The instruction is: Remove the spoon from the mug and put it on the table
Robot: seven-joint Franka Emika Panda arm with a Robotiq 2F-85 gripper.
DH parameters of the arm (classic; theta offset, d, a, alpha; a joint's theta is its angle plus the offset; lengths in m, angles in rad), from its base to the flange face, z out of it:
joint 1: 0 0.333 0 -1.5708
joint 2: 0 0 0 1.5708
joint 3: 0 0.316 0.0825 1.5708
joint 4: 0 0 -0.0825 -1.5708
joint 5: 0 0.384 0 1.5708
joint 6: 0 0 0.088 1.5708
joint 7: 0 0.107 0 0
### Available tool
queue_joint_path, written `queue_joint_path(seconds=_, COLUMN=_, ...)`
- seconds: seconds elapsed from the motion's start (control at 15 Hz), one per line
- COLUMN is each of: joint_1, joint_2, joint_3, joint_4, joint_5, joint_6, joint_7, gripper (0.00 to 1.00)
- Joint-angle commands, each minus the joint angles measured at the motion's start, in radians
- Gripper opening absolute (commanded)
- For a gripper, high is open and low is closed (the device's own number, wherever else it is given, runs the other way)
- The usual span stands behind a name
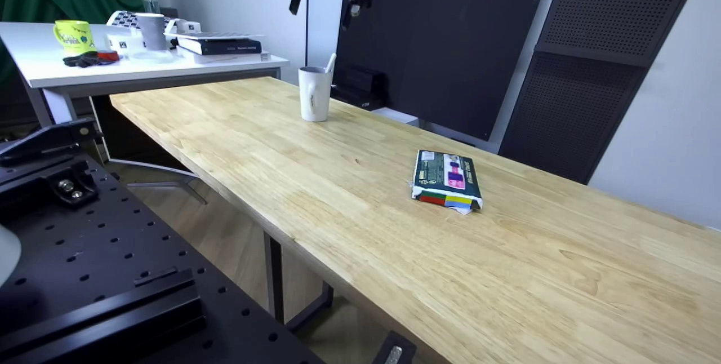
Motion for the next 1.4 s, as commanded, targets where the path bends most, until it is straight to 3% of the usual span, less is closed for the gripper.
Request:
queue_joint_path(seconds=0.0, joint_1=-0.006, joint_2=0.058, joint_3=0.011, joint_4=0.06, joint_5=-0.001, joint_6=0.032, joint_7=0.021, gripper=1.0)
queue_joint_path(seconds=0.93, joint_1=0.009, joint_2=0.282, joint_3=0.067, joint_4=0.273, joint_5=0.076, joint_6=0.3, joint_7=0.04, gripper=1.0)
queue_joint_path(seconds=1.33, joint_1=0.047, joint_2=0.333, joint_3=0.059, joint_4=0.283, joint_5=0.035, joint_6=0.481, joint_7=0.097, gripper=1.0)
